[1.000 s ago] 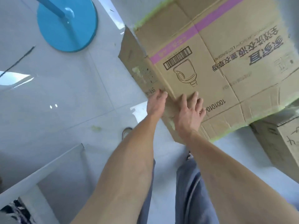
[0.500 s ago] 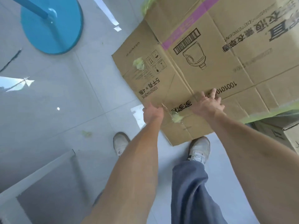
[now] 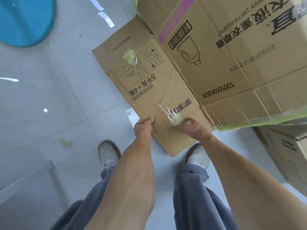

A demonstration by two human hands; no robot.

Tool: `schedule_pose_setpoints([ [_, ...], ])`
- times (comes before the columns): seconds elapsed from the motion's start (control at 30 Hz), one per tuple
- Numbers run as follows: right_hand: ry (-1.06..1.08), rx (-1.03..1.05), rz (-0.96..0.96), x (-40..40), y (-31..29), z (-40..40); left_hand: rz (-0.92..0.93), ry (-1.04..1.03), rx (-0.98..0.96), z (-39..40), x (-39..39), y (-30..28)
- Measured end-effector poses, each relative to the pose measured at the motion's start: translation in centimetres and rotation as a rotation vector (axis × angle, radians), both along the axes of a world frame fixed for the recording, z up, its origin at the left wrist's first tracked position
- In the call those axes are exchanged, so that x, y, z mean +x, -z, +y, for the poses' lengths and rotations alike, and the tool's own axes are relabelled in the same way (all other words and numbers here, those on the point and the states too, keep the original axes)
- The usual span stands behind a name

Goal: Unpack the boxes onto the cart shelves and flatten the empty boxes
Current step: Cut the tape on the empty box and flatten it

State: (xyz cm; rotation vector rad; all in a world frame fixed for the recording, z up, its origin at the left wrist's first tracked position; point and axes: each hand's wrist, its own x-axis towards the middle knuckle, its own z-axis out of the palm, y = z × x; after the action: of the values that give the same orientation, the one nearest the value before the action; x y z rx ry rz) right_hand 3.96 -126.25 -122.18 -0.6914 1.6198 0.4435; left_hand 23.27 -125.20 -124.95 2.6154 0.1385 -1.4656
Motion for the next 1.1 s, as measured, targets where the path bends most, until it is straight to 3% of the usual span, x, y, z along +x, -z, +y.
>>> schedule_pose_setpoints([
  [0.1, -0.225, -0.090, 0.149, 2.7, -2.3, 2.0, -0.016, 0.067, -0.079, 0.6, 3.9, -2.3],
  [0.23, -0.243, -0.264, 0.187, 5.7, -6.5, 1.8, -0.152, 0.104, -0.162, -2.9, 11.8, -6.8],
  [0.4, -0.355, -0.693, 0.336, 9.7, -12.4, -2.6, -0.644, 0.386, 0.072, -6.6, 24.0, -12.5],
  [0.47, -0.421, -0.822, 0.411, 11.5, -14.0, -4.3, -0.690, 0.425, 0.157, -7.1, 26.2, -13.9],
  [0.53, -0.410, -0.879, 0.523, 12.6, -14.9, -5.6, -0.664, 0.655, 0.174, -7.7, 26.1, -14.4],
  [0.6, -0.350, -0.813, 0.581, 13.2, -15.7, -6.8, -0.588, 0.930, 0.088, -8.6, 24.2, -14.8],
  [0.7, -0.223, -0.638, 0.614, 12.7, -15.8, -8.2, -0.460, 1.131, -0.155, -10.3, 18.4, -14.9],
  [0.77, -0.242, -0.577, 0.603, 11.9, -15.6, -8.4, -0.377, 1.184, -0.298, -11.1, 13.2, -14.8],
  [0.83, -0.219, -0.659, 0.615, 10.6, -15.6, -8.4, -0.343, 1.214, -0.410, -11.8, 8.3, -14.5],
  [0.93, 0.009, -0.745, 0.780, 6.5, -16.2, -7.2, -0.313, 1.284, -0.529, -12.0, 1.0, -14.6],
  [1.03, 0.281, -0.525, 0.938, 1.5, -17.4, -4.8, -0.318, 1.308, -0.583, -11.4, -4.3, -15.4],
  [1.1, 0.467, -0.378, 0.920, -1.9, -17.6, -2.6, -0.340, 1.336, -0.597, -11.0, -7.0, -16.2],
])
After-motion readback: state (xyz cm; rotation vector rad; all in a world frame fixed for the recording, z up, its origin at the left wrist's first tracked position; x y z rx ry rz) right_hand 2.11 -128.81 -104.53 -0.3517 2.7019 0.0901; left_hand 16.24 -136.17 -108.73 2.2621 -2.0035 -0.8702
